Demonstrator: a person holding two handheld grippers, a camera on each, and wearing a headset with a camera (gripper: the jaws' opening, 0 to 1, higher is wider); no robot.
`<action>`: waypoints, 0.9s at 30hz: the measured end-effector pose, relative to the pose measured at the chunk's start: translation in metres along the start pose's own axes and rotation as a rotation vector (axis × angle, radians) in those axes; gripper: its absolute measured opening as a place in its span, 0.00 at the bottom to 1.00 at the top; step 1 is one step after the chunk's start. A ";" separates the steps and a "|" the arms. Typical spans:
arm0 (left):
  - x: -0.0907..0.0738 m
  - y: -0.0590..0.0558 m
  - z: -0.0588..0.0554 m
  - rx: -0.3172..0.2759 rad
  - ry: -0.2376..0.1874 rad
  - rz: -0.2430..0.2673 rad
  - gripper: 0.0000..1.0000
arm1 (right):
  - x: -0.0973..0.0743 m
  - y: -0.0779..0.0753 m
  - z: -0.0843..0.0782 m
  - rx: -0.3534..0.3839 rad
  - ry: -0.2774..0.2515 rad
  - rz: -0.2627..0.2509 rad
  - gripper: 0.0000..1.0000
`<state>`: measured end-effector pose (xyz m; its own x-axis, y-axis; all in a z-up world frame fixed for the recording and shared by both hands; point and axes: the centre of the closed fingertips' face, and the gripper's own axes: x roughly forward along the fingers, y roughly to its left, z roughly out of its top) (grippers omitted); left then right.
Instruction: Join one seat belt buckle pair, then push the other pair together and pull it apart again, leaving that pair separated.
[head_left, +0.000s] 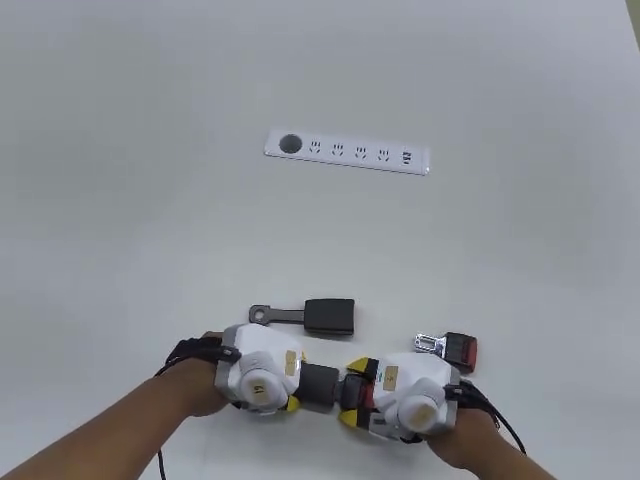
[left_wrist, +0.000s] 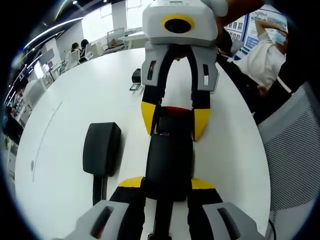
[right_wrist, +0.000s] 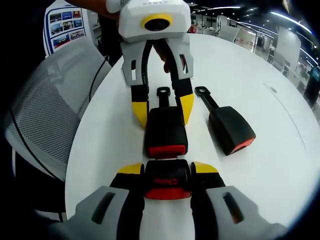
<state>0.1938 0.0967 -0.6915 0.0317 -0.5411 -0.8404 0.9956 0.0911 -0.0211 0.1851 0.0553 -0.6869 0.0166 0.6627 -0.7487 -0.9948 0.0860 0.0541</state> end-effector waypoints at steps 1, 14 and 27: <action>0.000 0.000 0.000 0.000 0.000 0.001 0.33 | -0.001 0.000 0.000 0.004 -0.004 -0.003 0.33; 0.000 0.001 -0.003 0.039 -0.015 -0.019 0.32 | -0.011 -0.001 0.001 0.020 -0.076 -0.004 0.33; -0.001 0.001 -0.003 0.051 -0.053 -0.042 0.31 | -0.012 -0.002 -0.004 0.039 -0.172 0.014 0.33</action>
<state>0.1948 0.0997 -0.6926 -0.0069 -0.5874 -0.8093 0.9993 0.0253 -0.0269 0.1866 0.0439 -0.6807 0.0229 0.7813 -0.6238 -0.9905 0.1022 0.0916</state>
